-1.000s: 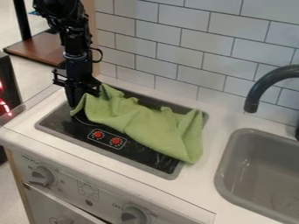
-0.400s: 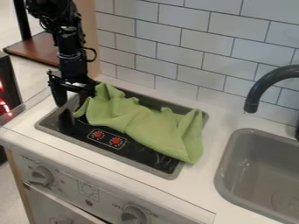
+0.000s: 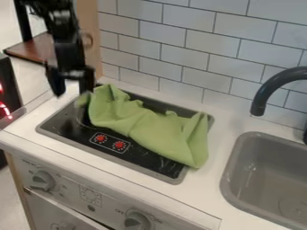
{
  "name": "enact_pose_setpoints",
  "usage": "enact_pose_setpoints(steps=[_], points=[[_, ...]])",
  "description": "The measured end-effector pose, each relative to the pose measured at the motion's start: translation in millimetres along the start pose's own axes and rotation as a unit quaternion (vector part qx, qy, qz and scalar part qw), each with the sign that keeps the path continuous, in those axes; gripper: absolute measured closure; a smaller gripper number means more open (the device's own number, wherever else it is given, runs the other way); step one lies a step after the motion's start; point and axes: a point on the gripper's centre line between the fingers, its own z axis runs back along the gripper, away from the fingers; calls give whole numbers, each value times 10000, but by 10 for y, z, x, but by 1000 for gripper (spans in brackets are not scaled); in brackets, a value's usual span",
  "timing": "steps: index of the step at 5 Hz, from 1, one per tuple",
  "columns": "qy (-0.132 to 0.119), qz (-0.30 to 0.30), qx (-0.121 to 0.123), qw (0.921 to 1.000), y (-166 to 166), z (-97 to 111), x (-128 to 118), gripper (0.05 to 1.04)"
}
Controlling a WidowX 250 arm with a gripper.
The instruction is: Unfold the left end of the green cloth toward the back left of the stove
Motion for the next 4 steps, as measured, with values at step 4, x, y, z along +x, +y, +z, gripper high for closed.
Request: enact_pose_setpoints(steps=[4], points=[[-797, -239, -270, 9962, 62, 538, 65, 83]])
